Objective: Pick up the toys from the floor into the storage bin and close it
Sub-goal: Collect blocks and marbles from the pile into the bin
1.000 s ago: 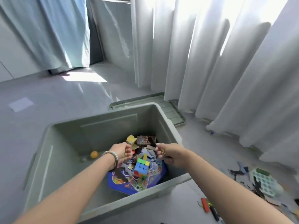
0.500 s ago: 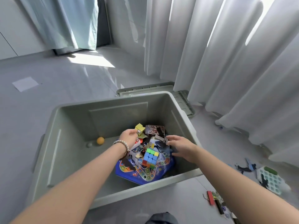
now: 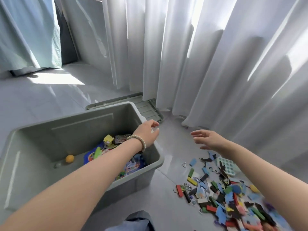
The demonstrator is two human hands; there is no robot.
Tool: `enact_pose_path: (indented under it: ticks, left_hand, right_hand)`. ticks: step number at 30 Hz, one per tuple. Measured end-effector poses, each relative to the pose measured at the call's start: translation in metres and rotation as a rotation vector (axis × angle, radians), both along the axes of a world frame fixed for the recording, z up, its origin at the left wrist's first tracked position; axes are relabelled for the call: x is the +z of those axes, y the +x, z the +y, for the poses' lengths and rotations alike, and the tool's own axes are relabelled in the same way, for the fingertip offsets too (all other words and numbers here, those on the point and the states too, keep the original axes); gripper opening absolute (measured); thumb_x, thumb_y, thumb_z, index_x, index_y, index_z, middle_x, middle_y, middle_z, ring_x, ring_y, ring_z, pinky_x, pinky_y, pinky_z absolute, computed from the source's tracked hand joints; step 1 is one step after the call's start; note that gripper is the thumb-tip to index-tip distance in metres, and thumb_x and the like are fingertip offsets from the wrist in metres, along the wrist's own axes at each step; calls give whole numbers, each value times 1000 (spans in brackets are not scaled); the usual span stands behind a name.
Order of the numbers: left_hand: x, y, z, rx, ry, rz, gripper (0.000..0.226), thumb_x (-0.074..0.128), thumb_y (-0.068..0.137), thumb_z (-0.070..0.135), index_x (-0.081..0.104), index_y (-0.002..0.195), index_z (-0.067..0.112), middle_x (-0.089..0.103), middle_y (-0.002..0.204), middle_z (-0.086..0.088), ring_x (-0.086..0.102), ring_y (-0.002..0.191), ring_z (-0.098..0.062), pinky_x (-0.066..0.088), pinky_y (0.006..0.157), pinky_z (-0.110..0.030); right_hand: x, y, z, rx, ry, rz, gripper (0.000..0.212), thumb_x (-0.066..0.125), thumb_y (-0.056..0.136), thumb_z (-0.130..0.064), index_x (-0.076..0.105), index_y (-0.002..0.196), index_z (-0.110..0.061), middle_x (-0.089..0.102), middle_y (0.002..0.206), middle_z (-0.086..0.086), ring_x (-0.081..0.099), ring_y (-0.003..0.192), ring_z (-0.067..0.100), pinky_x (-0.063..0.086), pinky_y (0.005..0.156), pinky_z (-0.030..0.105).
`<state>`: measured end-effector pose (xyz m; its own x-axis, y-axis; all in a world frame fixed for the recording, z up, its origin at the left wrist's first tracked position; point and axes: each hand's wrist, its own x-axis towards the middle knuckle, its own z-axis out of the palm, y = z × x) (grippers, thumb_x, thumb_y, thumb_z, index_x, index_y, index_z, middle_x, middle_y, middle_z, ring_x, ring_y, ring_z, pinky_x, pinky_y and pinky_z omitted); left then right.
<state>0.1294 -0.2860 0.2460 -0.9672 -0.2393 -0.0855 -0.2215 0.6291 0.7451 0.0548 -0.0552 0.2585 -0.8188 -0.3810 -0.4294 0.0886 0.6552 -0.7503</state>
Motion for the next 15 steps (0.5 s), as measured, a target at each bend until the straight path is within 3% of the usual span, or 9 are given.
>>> enact_pose_path:
  ticks: [7,15]
  left_hand:
    - [-40,-38,103,-283,-174,-161,37,48,94,32,49,128,18,50,133,0,50,119,-19,41,100,-32]
    - [-154,-57,121,-411,-316,-518,54,55,89,42,41,134,15,44,139,-4,48,122,-22,39,103,-33]
  right_hand:
    - [-51,-6,105,-94,104,-53,37,60,90,-18,53,127,-17,50,135,8,52,115,21,46,96,35]
    - [-162,-11,150,-54,203,-232,51,70,83,-26,50,130,-20,44,139,8,46,125,22,42,101,35]
